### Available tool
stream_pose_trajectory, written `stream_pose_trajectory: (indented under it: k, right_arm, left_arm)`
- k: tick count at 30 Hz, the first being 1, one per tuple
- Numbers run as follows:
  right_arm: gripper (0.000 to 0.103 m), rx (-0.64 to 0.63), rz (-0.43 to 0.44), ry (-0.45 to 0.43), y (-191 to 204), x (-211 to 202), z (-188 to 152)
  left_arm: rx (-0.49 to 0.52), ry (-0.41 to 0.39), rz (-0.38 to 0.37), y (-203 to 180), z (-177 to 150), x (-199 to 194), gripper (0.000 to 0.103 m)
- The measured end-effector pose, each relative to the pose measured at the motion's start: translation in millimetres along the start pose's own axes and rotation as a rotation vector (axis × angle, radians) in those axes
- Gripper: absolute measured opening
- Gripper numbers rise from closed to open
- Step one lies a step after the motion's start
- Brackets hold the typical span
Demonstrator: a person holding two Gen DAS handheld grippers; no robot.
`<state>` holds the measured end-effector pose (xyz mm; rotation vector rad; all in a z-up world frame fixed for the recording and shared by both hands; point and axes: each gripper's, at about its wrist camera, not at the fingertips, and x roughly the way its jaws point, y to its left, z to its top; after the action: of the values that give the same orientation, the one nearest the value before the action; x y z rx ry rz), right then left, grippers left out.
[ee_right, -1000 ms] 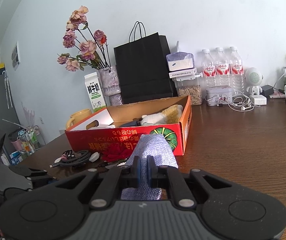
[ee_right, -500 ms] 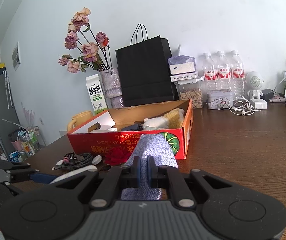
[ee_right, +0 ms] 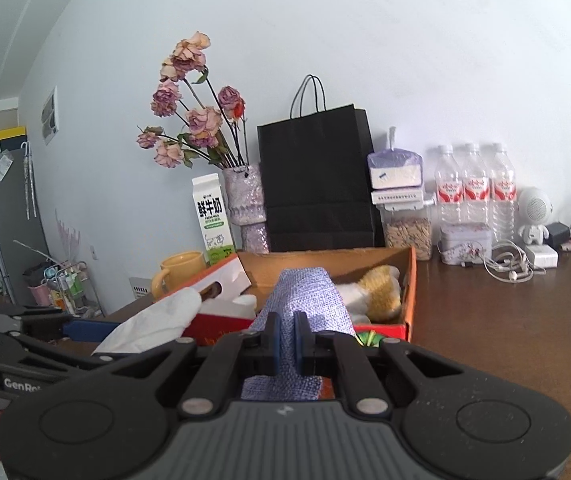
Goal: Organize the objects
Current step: 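Carry the tissue and purple cloth bag over the red box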
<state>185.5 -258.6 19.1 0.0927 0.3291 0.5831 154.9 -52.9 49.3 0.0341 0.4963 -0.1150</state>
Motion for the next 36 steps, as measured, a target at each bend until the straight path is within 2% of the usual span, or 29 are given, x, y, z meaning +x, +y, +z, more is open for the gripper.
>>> stream_pose_trajectory:
  k: [14,26,36]
  right_arm:
    - [0.006,-0.040,0.017,0.001,13.6,60.5,38.3]
    - [0.006,-0.033,-0.002,0.034,-4.1,141.9,57.3]
    - [0.006,-0.032,-0.012,0.069,-21.3,204.2,59.3]
  left_arm:
    - [-0.051,-0.047,0.021,32.4,46.8,38.4,0.079]
    - [-0.111,-0.042,0.027,71.2,73.5,112.0,0.079]
    - [-0.157,-0.008,0.074,107.8,81.8,168.4,0.079]
